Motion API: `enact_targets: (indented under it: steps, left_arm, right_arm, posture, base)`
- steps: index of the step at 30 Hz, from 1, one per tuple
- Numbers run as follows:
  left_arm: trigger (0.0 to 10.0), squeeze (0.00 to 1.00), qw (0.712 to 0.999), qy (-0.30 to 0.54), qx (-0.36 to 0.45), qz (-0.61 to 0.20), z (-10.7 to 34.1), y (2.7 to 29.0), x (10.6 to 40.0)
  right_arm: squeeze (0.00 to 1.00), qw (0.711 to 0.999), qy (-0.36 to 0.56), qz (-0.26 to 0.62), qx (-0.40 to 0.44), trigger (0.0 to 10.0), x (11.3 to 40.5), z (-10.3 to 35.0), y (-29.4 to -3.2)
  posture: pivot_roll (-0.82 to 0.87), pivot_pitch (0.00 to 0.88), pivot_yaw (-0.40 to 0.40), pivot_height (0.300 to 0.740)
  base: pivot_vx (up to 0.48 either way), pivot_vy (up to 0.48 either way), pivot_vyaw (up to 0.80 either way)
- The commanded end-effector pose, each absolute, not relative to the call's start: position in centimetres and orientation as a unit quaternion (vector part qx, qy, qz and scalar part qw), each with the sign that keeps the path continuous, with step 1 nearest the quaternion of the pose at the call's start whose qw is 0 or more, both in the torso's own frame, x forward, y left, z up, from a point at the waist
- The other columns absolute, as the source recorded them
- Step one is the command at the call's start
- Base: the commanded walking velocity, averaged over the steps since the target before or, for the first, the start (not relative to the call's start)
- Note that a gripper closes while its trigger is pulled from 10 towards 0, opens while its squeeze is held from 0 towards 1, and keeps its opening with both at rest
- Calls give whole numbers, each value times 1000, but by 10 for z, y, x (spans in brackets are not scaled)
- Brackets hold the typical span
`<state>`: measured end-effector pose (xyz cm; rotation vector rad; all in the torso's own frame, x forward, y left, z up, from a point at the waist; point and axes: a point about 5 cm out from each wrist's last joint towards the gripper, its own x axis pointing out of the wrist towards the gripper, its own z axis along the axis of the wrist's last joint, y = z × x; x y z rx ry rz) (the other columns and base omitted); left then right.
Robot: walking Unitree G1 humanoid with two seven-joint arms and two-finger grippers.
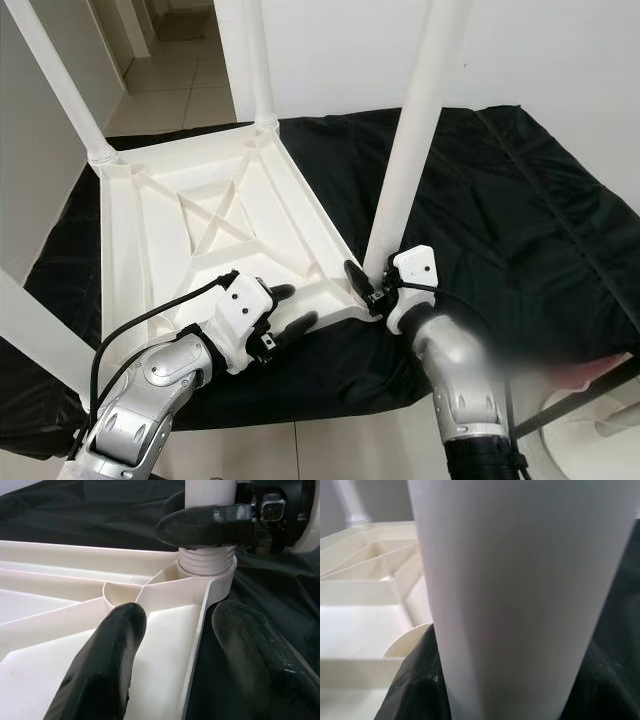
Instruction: Building children table
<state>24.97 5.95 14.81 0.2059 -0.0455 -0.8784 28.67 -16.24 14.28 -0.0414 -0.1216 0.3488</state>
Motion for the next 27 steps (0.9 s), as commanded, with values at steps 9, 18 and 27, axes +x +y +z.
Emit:
enact_targets:
  steps: [9,18,27]
  left_arm:
    - [10000,0,911,-20,103,-399,147,61,252]
    - [10000,0,912,-19,101,-397,146,60,251]
    - [10000,0,912,-21,102,-397,148,60,253]
  right_arm:
    - [0,998,12,-24,51,10000,277,124,-132]
    - [0,997,-14,-18,71,10000,276,134,-114]
    - [1000,997,-24,-1,77,10000,273,139,-111]
  posture:
    - [-69,59,51,740]
    - [-73,56,54,740]
    - [-77,59,60,740]
  base:
    - [0,0,0]
    - [0,0,0]
    - [0,0,0]
